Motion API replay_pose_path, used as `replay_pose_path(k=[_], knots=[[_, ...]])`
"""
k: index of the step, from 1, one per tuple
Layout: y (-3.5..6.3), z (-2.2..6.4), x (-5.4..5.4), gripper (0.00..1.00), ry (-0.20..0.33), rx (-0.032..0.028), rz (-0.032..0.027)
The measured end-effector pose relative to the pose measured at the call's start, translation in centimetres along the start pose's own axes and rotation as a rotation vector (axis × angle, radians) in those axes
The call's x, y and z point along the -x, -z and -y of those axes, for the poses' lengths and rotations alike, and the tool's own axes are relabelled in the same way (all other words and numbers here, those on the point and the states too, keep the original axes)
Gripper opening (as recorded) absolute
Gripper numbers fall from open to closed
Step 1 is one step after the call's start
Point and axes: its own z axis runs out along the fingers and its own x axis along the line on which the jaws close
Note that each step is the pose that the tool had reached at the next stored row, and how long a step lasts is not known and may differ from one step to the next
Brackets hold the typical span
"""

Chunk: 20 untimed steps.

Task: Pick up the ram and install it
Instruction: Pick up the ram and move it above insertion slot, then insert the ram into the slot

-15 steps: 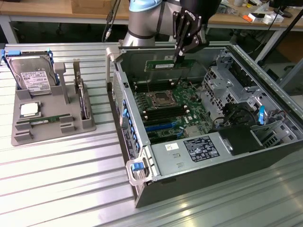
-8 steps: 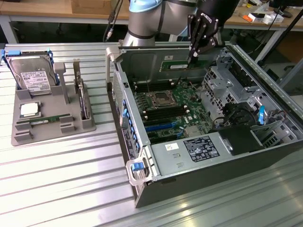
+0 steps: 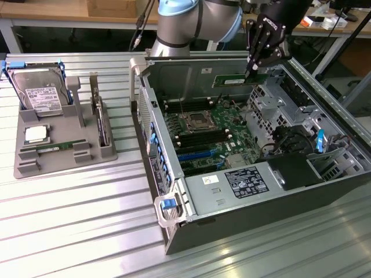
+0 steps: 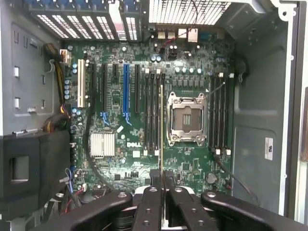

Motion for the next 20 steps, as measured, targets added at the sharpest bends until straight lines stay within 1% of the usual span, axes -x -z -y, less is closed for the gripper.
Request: replay_pose_path(k=[7,8,20], knots=[[-0.03,2.32,0.0,0.12,0.0,0.0,0.0],[-0.02,2.45,0.0,0.12,0.0,0.0001,-0.0002],[-0.11,2.44,0.0,0.12,0.0,0.0,0.0]])
